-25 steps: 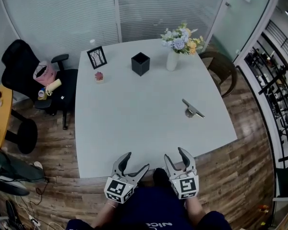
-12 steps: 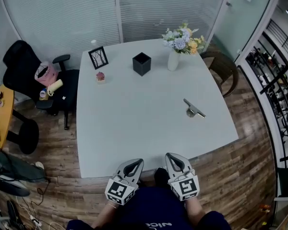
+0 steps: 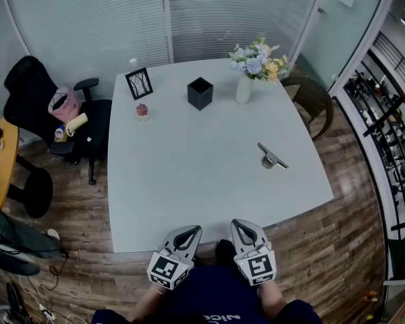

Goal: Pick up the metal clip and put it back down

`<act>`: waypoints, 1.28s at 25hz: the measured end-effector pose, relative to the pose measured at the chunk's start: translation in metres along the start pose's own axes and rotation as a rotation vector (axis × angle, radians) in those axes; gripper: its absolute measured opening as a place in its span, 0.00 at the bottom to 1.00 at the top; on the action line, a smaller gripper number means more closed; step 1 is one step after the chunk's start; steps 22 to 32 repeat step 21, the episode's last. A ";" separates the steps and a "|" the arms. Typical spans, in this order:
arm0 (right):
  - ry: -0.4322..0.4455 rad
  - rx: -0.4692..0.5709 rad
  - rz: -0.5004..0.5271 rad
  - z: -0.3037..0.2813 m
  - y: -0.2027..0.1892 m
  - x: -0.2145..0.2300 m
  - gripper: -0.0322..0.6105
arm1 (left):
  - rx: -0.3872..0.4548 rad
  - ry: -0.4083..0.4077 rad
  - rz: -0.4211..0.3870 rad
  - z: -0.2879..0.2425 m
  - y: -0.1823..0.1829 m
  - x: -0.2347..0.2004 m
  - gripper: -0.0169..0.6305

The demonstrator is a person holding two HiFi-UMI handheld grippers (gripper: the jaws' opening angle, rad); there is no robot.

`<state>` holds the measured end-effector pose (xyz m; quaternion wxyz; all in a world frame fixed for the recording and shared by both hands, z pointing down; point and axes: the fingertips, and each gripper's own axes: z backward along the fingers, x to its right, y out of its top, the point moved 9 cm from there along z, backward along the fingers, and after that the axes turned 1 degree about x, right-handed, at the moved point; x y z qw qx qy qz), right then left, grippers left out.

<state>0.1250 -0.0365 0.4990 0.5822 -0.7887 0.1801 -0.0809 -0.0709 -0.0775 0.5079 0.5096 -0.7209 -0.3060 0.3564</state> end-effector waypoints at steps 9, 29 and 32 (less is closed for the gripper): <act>0.026 -0.018 0.042 -0.007 0.003 -0.004 0.06 | -0.013 0.034 -0.006 0.006 -0.003 -0.008 0.03; 0.008 -0.018 0.065 -0.012 0.001 0.008 0.06 | -0.026 0.025 -0.017 -0.005 -0.007 -0.006 0.03; 0.008 -0.018 0.065 -0.012 0.001 0.008 0.06 | -0.026 0.025 -0.017 -0.005 -0.007 -0.006 0.03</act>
